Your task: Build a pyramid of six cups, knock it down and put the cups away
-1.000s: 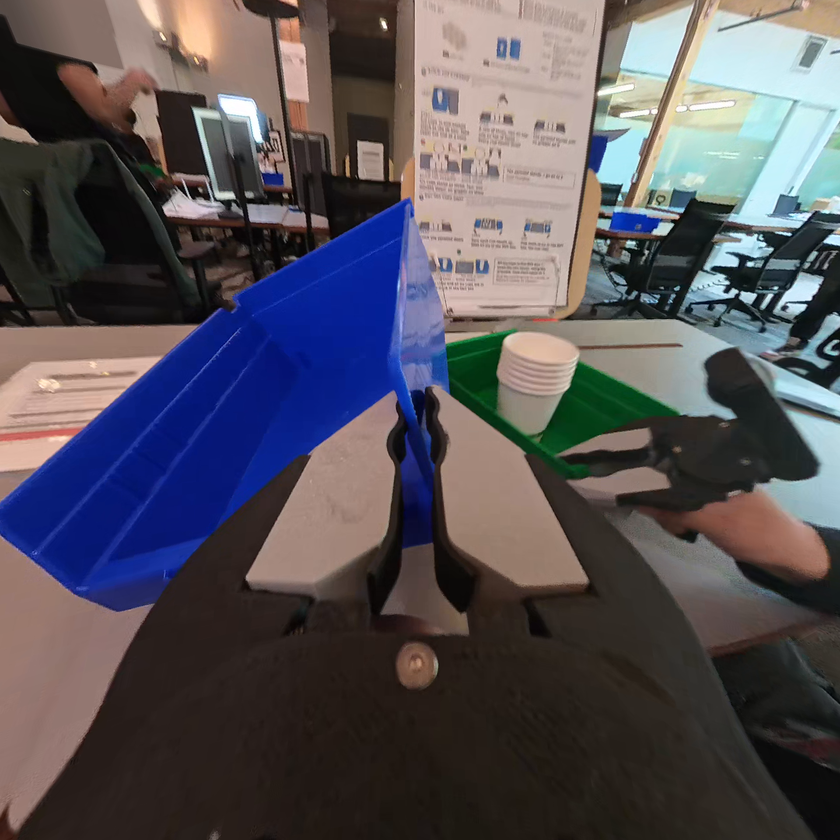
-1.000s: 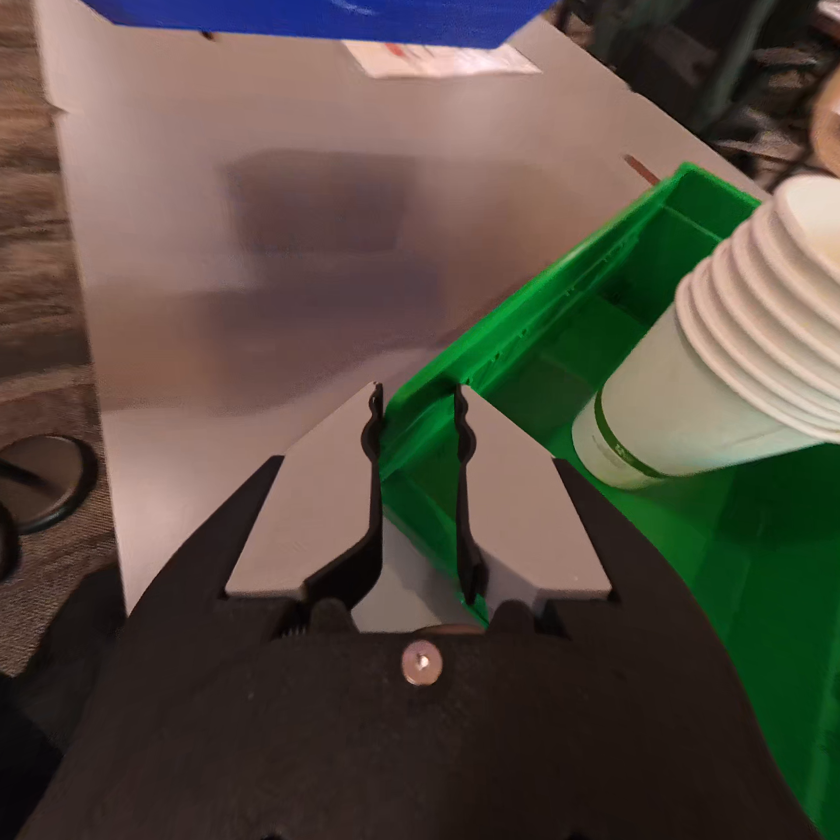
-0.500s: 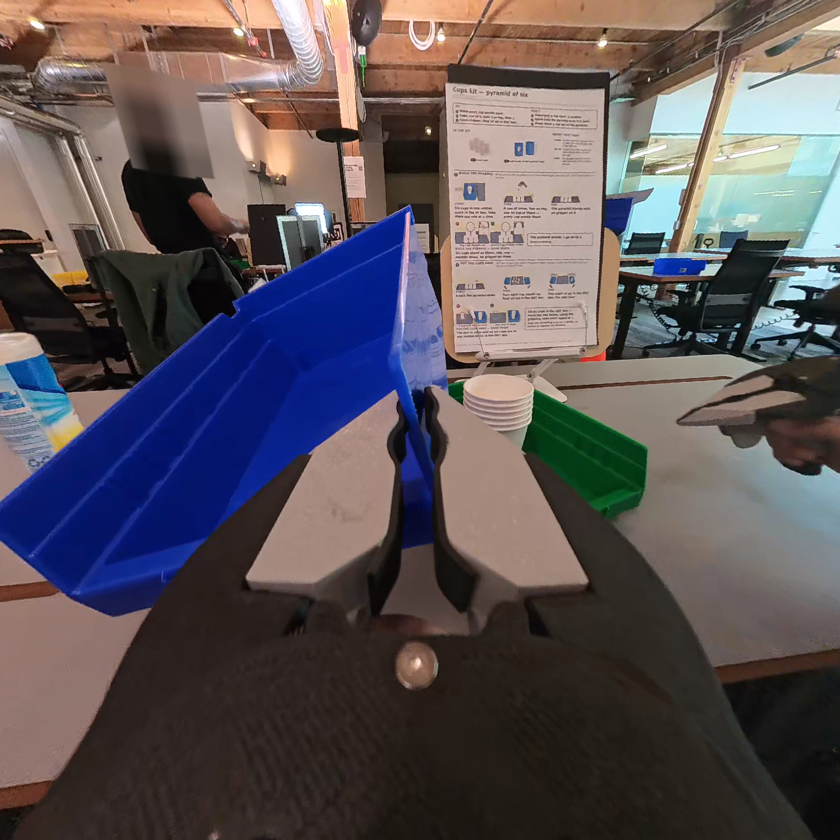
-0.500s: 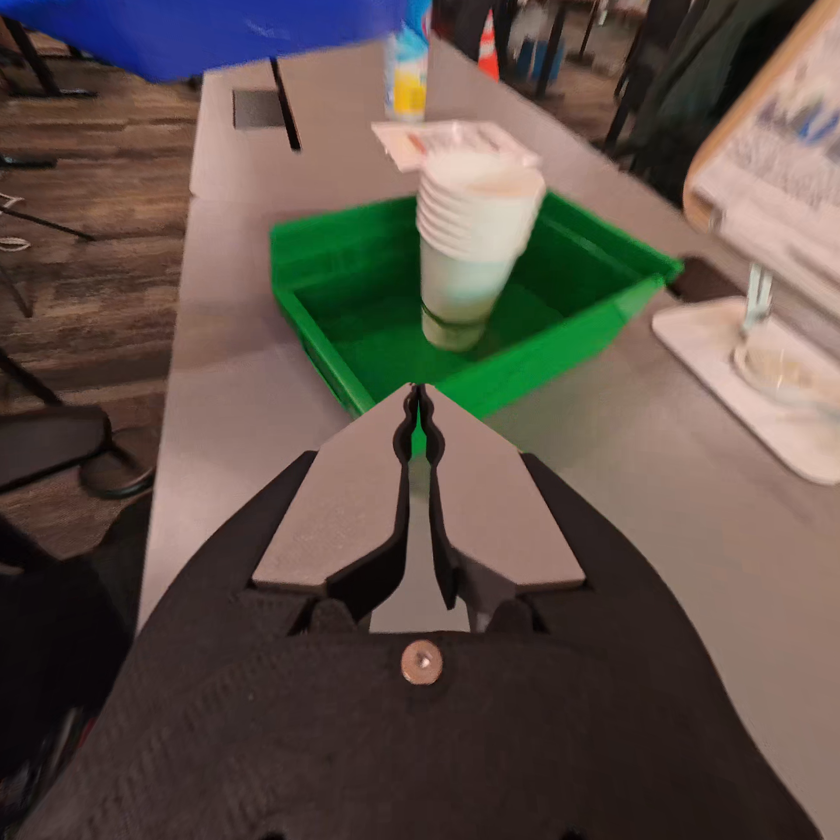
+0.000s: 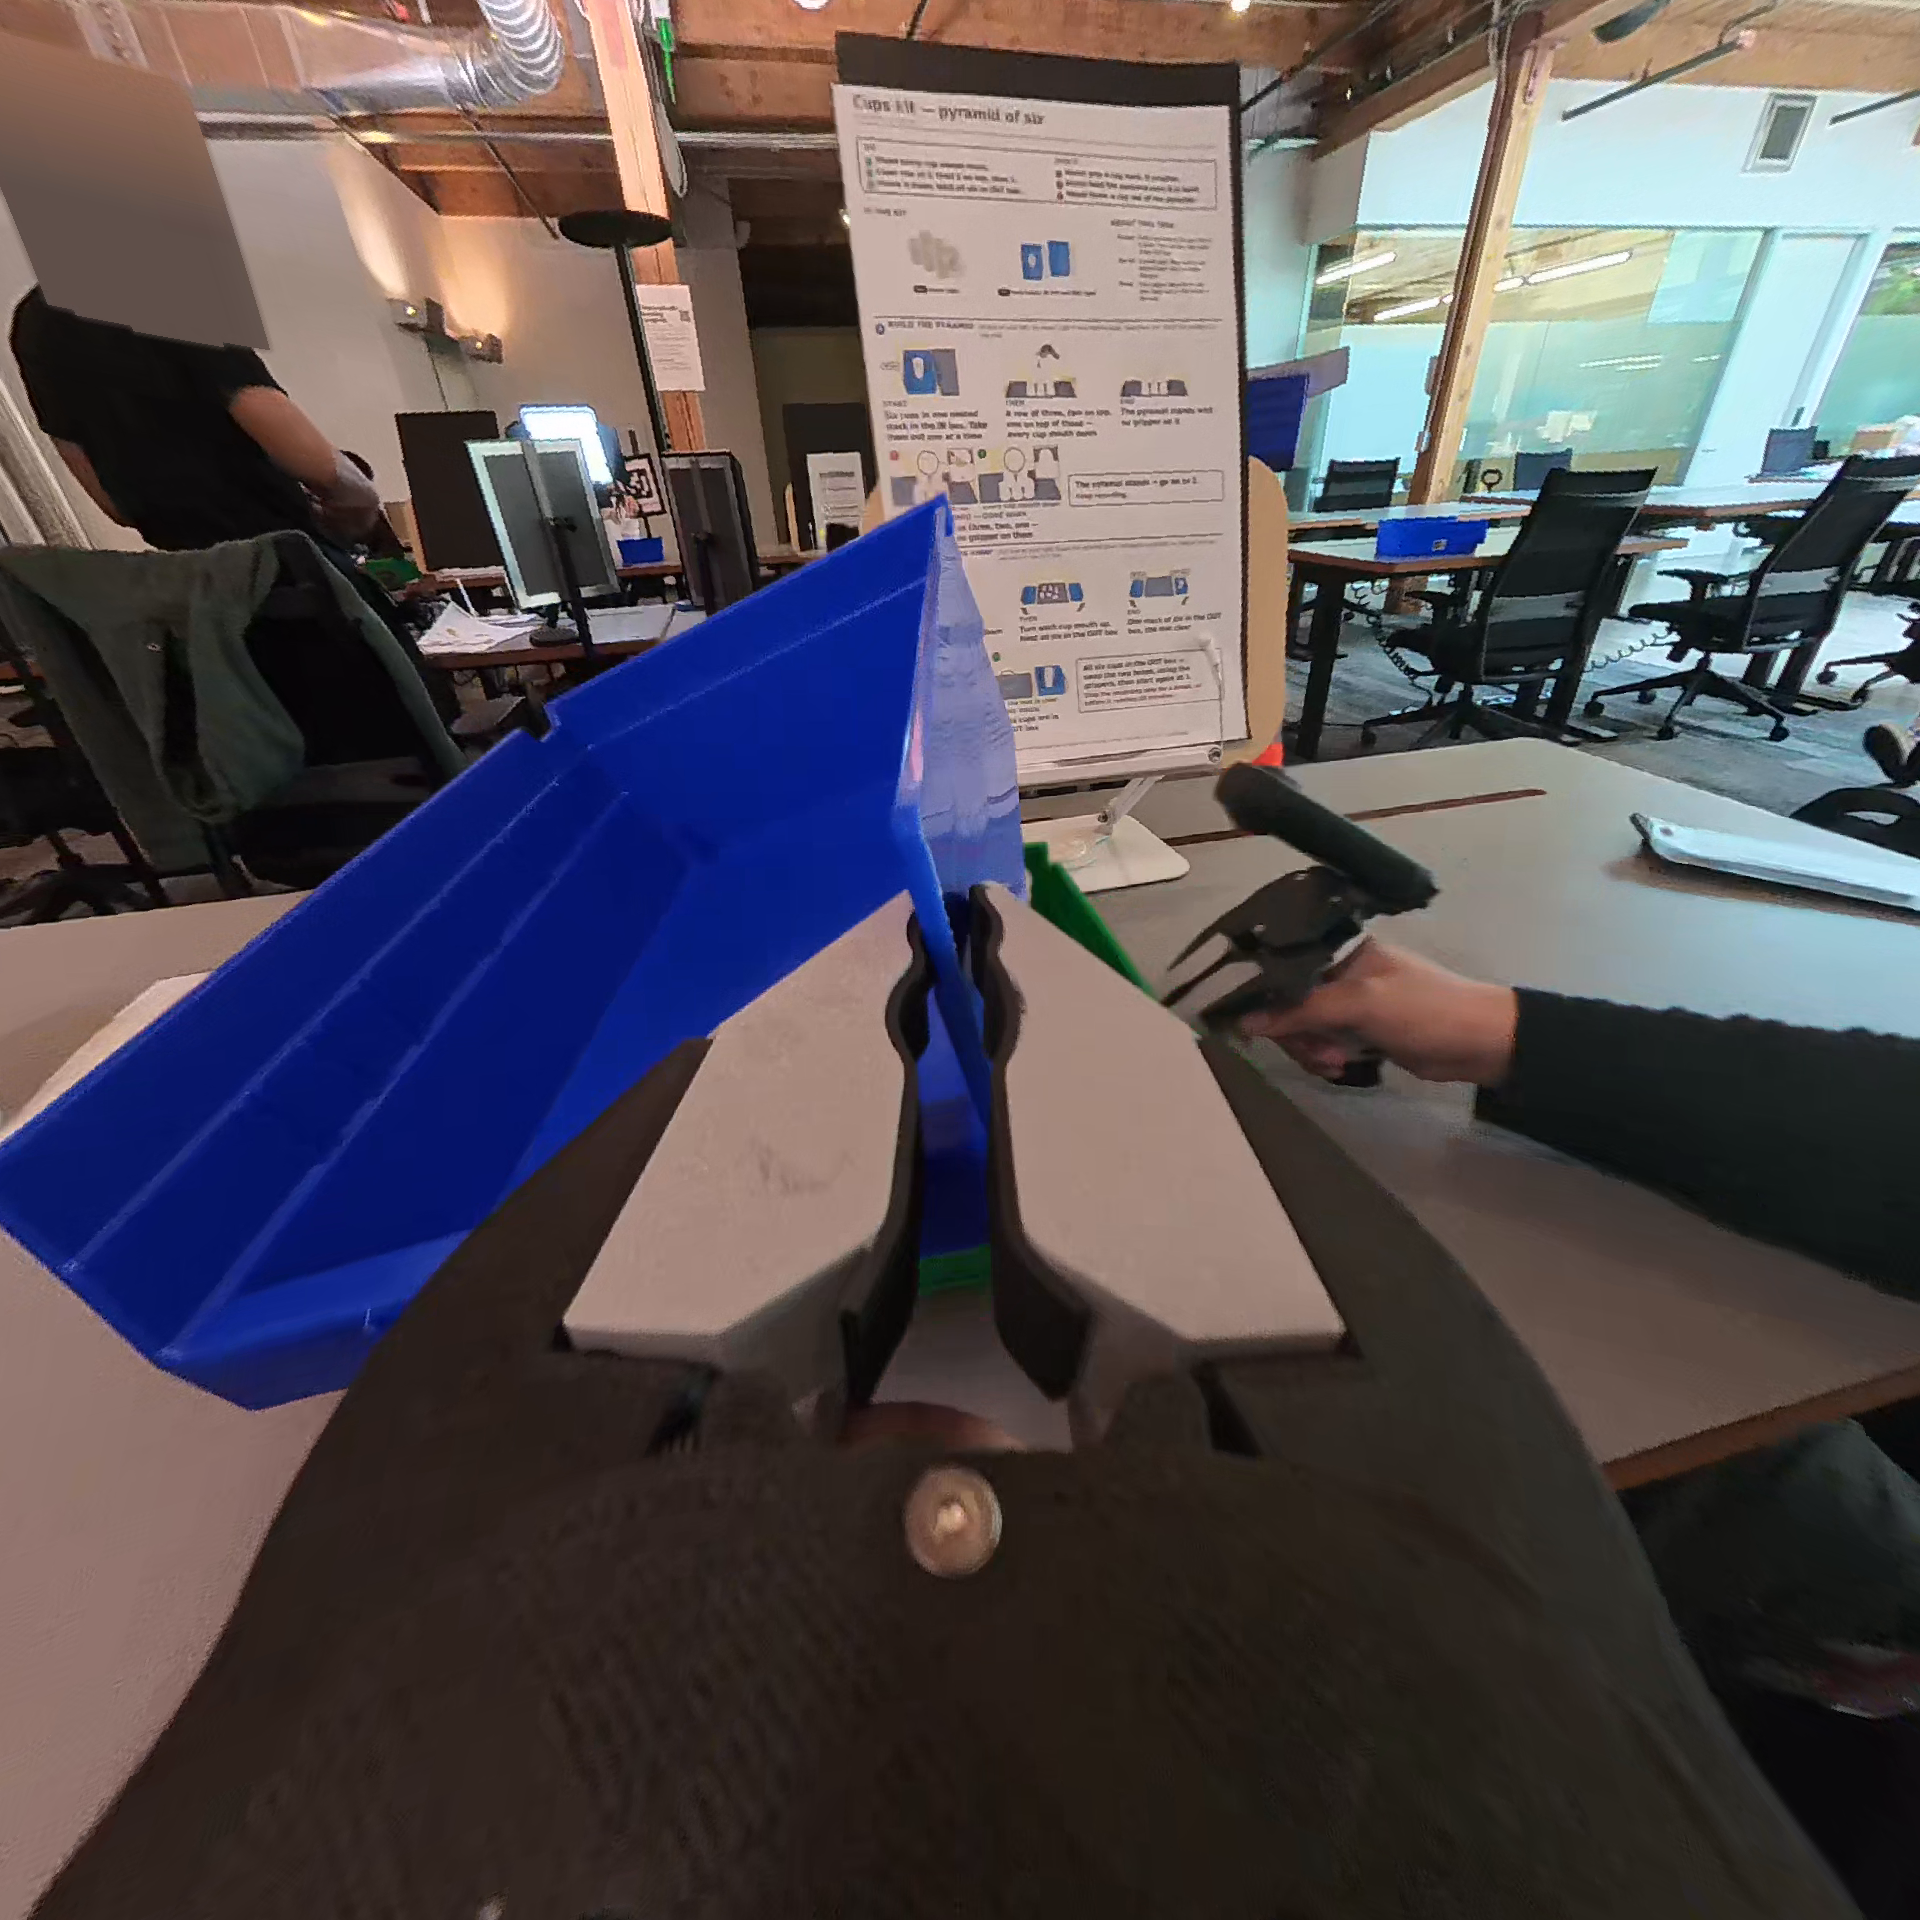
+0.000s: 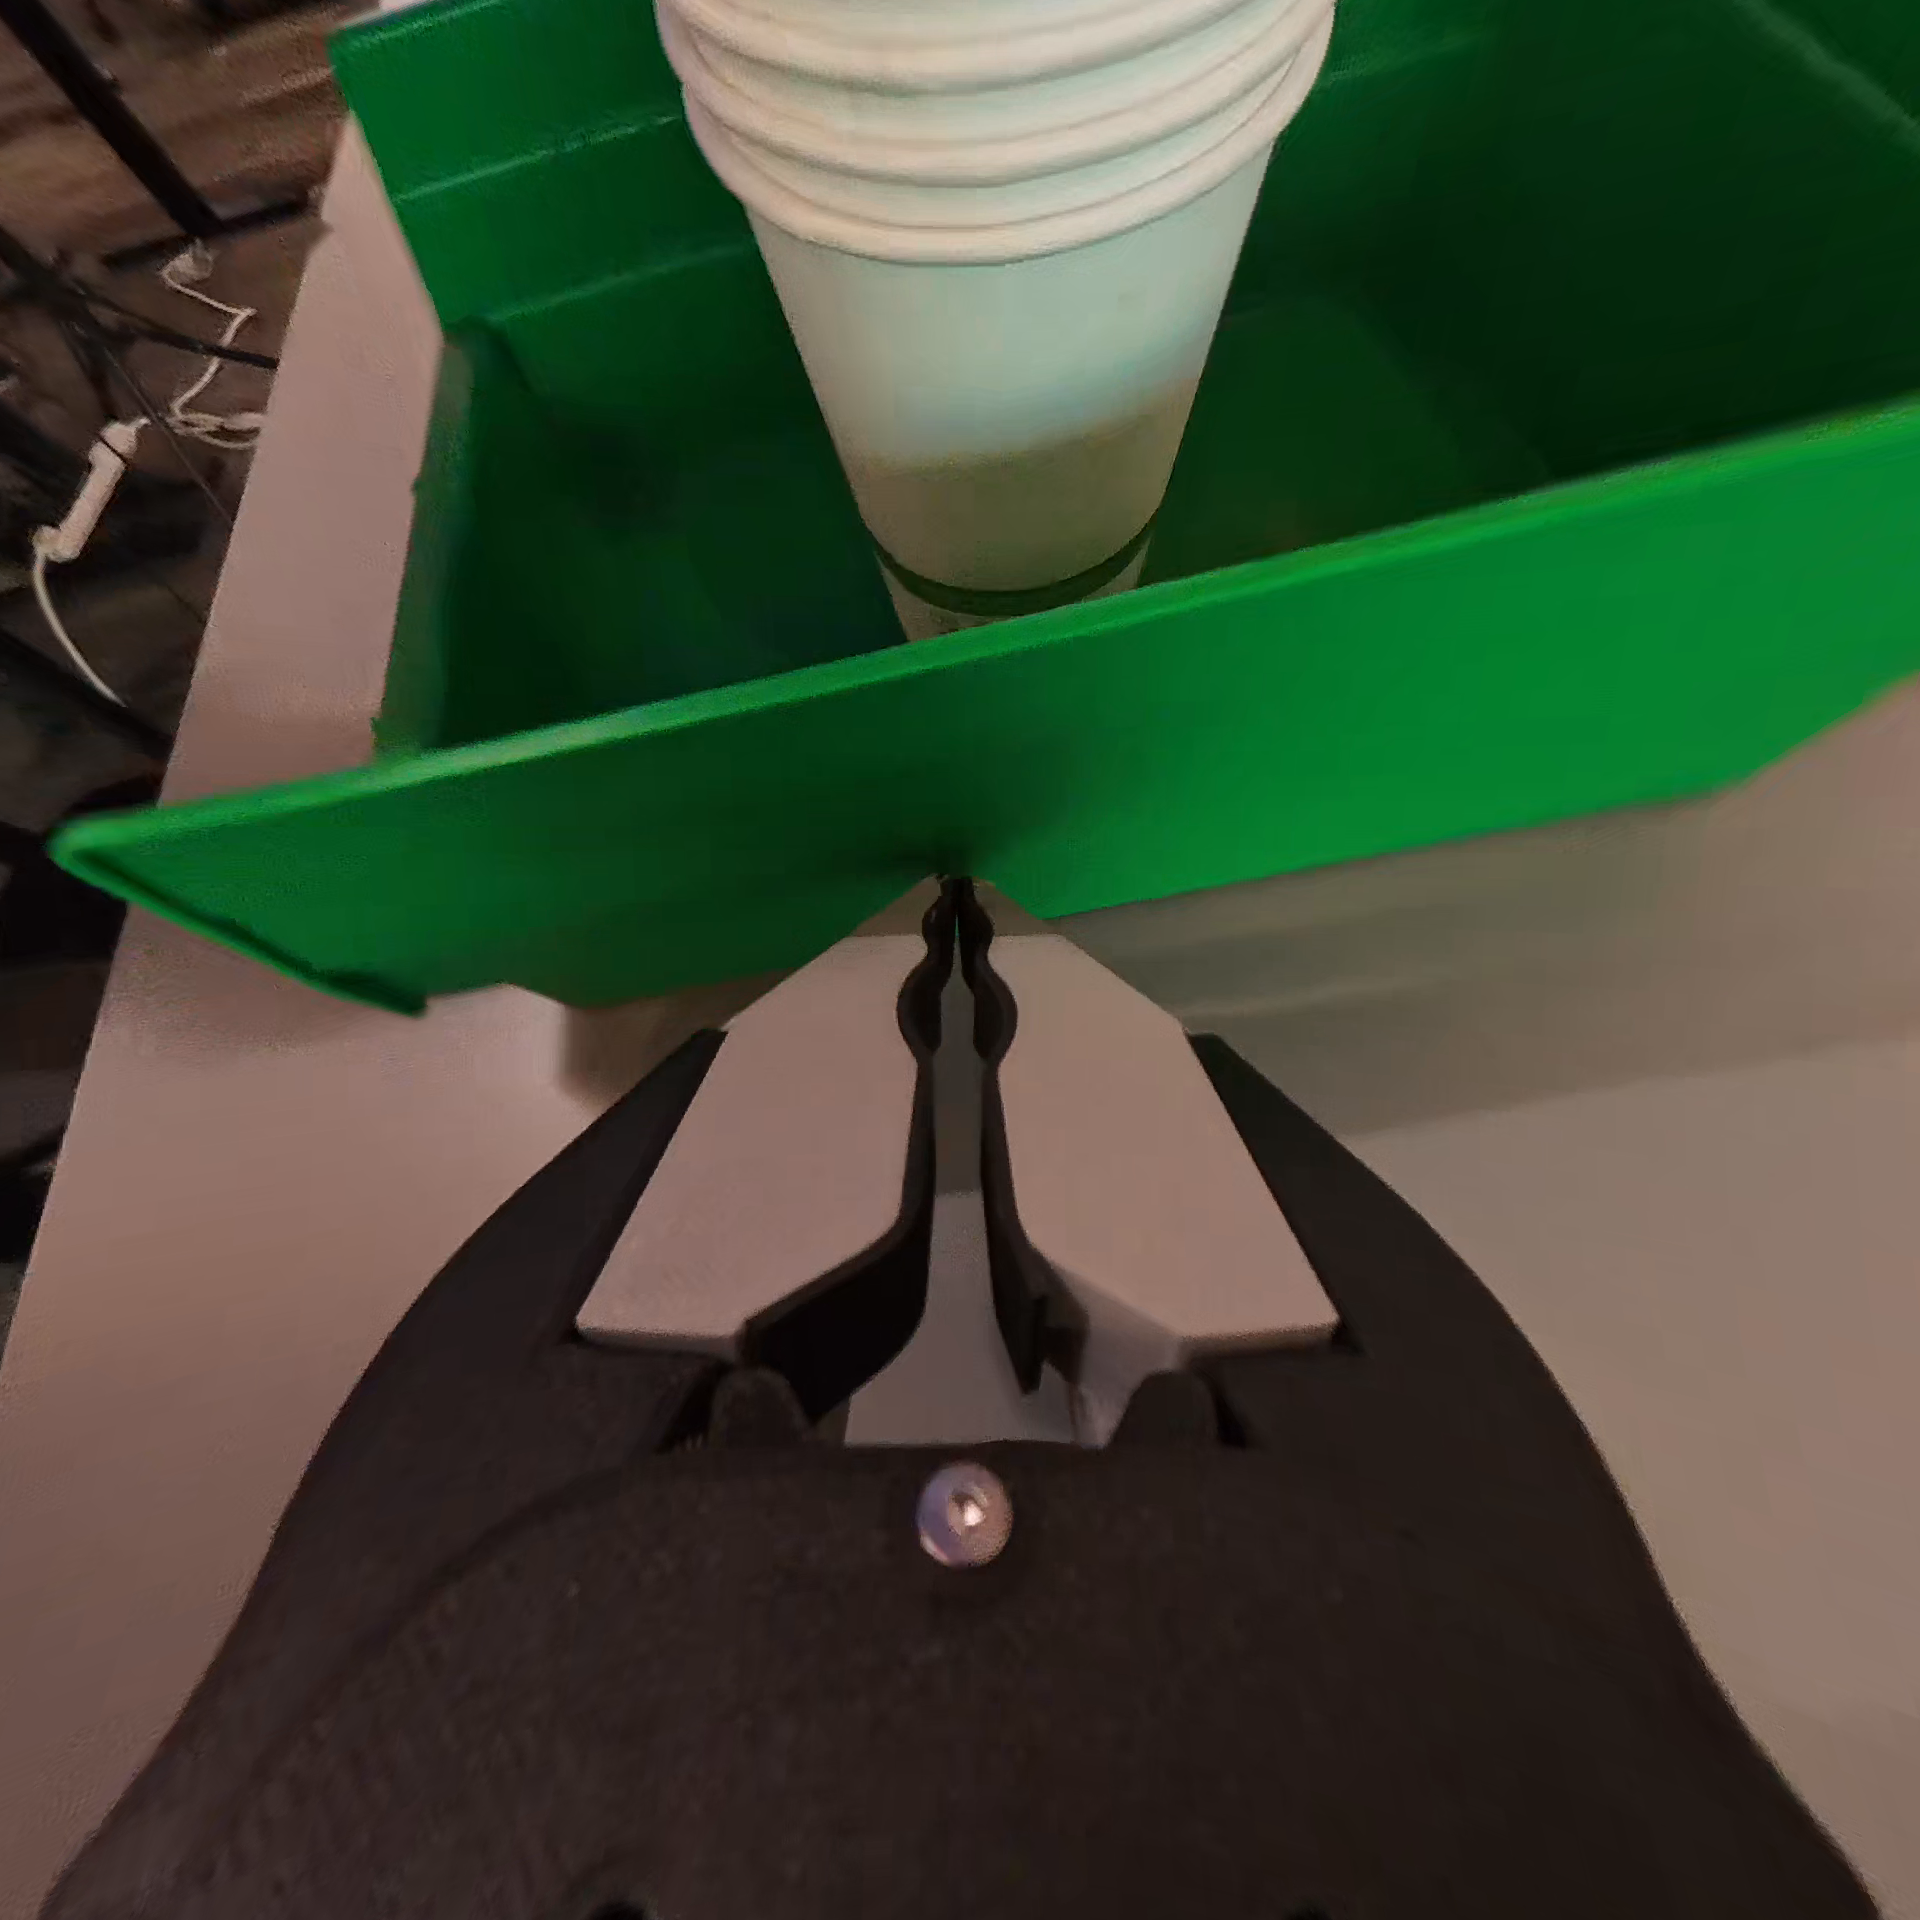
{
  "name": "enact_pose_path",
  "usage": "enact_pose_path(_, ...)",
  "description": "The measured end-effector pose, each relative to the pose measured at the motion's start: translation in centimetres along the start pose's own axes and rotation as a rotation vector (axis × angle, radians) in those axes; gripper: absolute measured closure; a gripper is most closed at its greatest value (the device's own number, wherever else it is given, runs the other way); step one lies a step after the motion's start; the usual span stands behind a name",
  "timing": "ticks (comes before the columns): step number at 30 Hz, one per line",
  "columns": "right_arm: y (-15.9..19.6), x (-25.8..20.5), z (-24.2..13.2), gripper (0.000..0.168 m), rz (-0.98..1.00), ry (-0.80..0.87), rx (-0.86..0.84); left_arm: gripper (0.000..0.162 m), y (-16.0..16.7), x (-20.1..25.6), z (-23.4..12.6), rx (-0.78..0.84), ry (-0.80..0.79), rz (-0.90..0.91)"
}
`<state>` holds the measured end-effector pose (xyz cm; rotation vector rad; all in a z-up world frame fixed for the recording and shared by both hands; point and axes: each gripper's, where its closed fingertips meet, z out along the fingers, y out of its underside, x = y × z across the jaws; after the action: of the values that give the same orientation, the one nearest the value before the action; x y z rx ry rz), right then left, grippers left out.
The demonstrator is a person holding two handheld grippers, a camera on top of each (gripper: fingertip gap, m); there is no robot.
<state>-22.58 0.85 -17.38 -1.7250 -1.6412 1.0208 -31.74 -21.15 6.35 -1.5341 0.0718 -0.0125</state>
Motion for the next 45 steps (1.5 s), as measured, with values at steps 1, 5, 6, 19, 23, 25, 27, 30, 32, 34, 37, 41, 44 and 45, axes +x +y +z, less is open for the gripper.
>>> enact_pose_path(1,-0.6,0.0,1.3,0.168,-0.008,0.025,-0.011,0.161,0.0,0.5,0.3,-0.006,0.001,0.003)
enact_pose_path(5,-1.7,0.8,2.2,0.168,-0.077,0.129,-0.052,0.161,-0.8,2.4,0.5,0.001,0.017,0.044)
enact_pose_path(6,-1.7,1.0,1.3,0.168,-0.089,0.148,-0.048,0.161,-1.1,3.0,0.4,0.008,0.026,0.055)
enact_pose_path(19,9.9,7.2,-22.5,0.168,-0.116,0.547,0.033,0.161,-1.3,19.0,4.6,0.046,0.365,0.128)
enact_pose_path(23,14.5,9.5,-29.9,0.168,-0.089,0.748,0.014,0.161,1.7,26.2,7.9,-0.009,0.48,0.156)
enact_pose_path(25,16.8,10.5,-32.7,0.168,-0.032,0.801,0.044,0.16,3.8,29.7,9.8,-0.045,0.519,0.19)
enact_pose_path(27,19.2,11.8,-34.8,0.168,0.056,0.835,0.052,0.159,6.2,32.8,11.9,-0.089,0.543,0.228)
enact_pose_path(30,21.6,13.5,-37.4,0.168,0.126,0.909,0.026,0.159,9.8,36.7,15.1,-0.141,0.561,0.272)
enact_pose_path(32,22.5,14.4,-39.3,0.168,0.164,0.97,0.021,0.16,11.1,39.1,16.8,-0.141,0.568,0.274)
enact_pose_path(34,22.9,14.9,-41.2,0.168,0.201,1.039,0.034,0.16,12.4,41.7,18.3,-0.165,0.583,0.281)
enact_pose_path(37,23.0,15.1,-44.4,0.168,0.239,1.135,0.097,0.155,15.1,45.3,19.8,-0.229,0.621,0.301)
enact_pose_path(41,22.3,14.5,-45.3,0.168,0.221,1.145,0.162,0.138,16.5,47.4,19.2,-0.295,0.708,0.203)
enact_pose_path(44,22.1,14.3,-45.7,0.168,0.181,1.199,0.128,0.123,15.4,44.4,18.2,-0.275,0.684,0.163)
enact_pose_path(45,22.0,14.3,-46.1,0.168,0.179,1.226,0.131,0.119,15.0,42.7,17.5,-0.28,0.676,0.149)
